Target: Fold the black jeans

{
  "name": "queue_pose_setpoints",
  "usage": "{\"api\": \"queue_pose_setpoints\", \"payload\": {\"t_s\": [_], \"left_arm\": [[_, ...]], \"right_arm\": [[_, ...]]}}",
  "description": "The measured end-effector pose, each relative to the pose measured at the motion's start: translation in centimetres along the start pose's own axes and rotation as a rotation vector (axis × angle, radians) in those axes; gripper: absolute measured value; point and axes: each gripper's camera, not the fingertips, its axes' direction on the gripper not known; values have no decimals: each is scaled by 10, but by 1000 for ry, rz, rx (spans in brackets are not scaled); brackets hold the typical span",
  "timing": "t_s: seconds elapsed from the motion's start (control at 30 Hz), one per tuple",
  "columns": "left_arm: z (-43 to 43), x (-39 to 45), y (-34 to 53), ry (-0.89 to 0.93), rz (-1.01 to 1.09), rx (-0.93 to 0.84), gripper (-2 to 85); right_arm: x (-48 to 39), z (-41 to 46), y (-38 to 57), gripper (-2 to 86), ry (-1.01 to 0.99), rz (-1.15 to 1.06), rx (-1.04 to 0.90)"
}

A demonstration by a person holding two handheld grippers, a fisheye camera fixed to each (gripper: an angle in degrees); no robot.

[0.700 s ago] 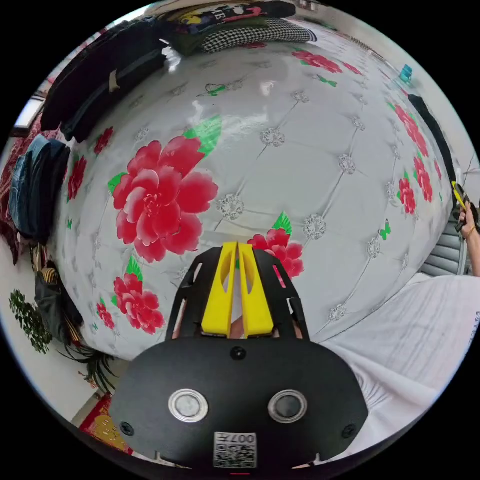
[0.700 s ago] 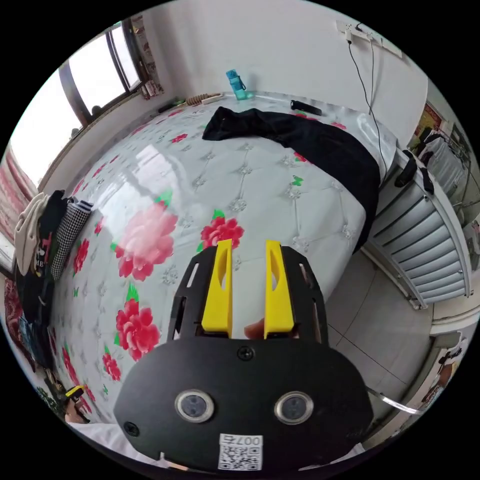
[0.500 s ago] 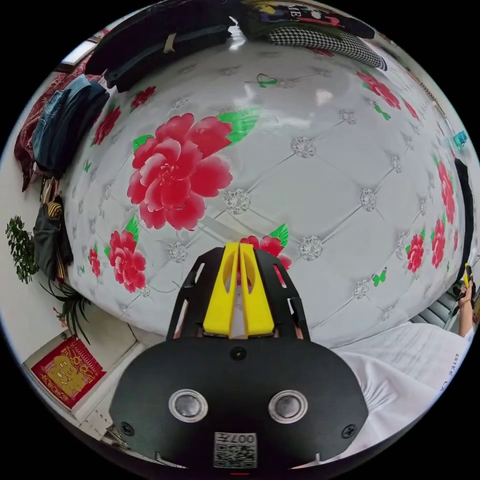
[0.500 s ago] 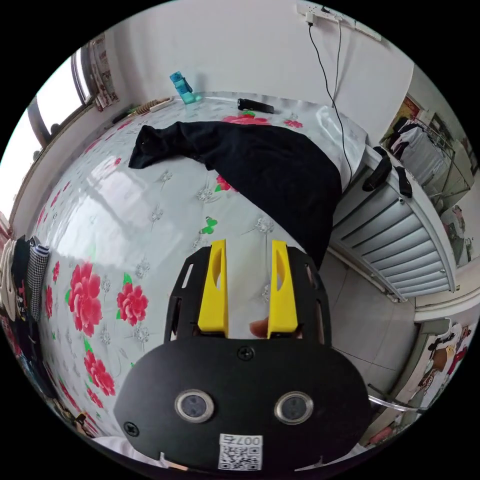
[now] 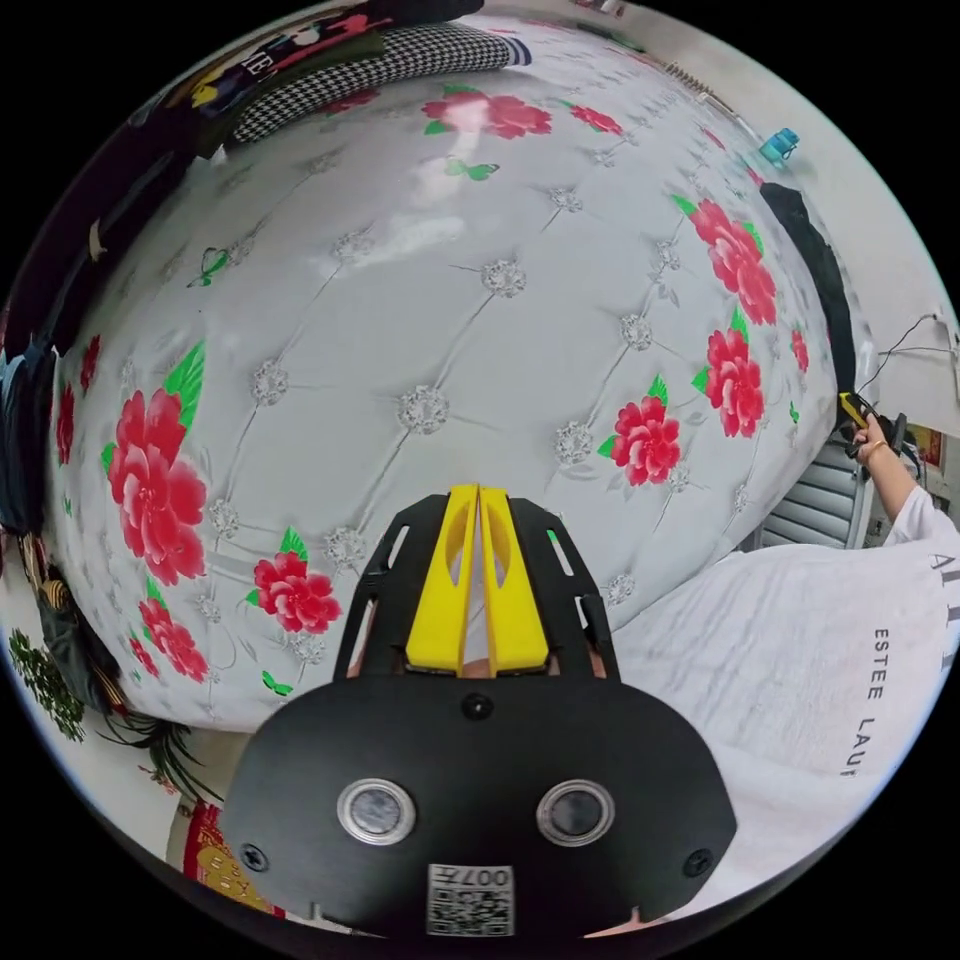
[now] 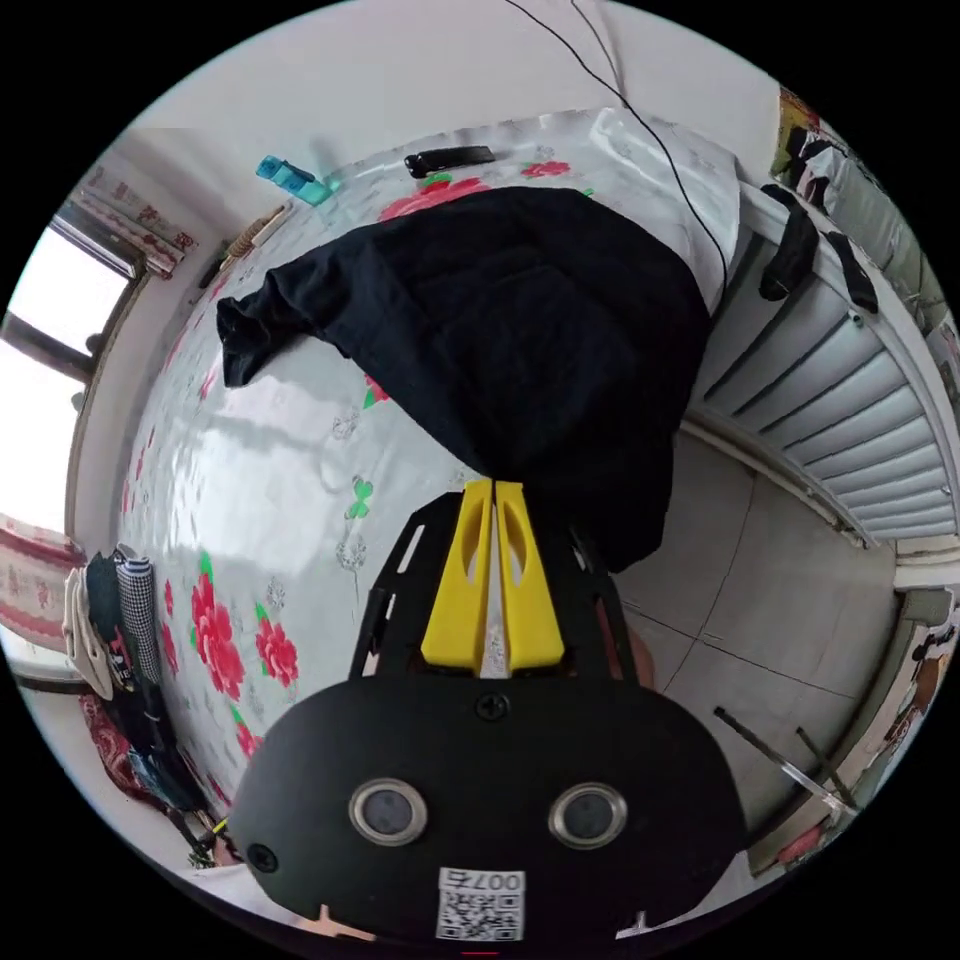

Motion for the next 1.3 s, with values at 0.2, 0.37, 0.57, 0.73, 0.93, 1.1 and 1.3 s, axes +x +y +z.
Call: {"api": "queue_pose_setpoints", "payload": {"t_s": [0.2, 0.37, 0.57, 0.73, 0.93, 1.1, 1.3], "left_arm": [[-50, -29, 17, 83, 63, 103, -10], [-106, -86, 72, 253, 50, 260, -10], [-148, -198, 196, 382, -101, 424, -10], [-156, -291, 318, 402, -335, 500, -10], [-159, -351, 426, 365, -465, 481, -10], [-191, -365, 425, 384, -403, 508, -9], [-245, -318, 339, 361, -148, 516, -5]], "right_arm": [[-92, -13, 75, -2, -354, -396, -102], [-265, -12, 225, -2, -644, -838, -284], [-415, -59, 436, -1, -1076, -1465, -763], [-429, -88, 583, 8, -926, -2025, -936], [-388, -40, 503, 44, -710, -1576, -686], [-236, -13, 342, 76, -502, -773, -349], [-81, -30, 275, 111, -244, -422, -72]]}}
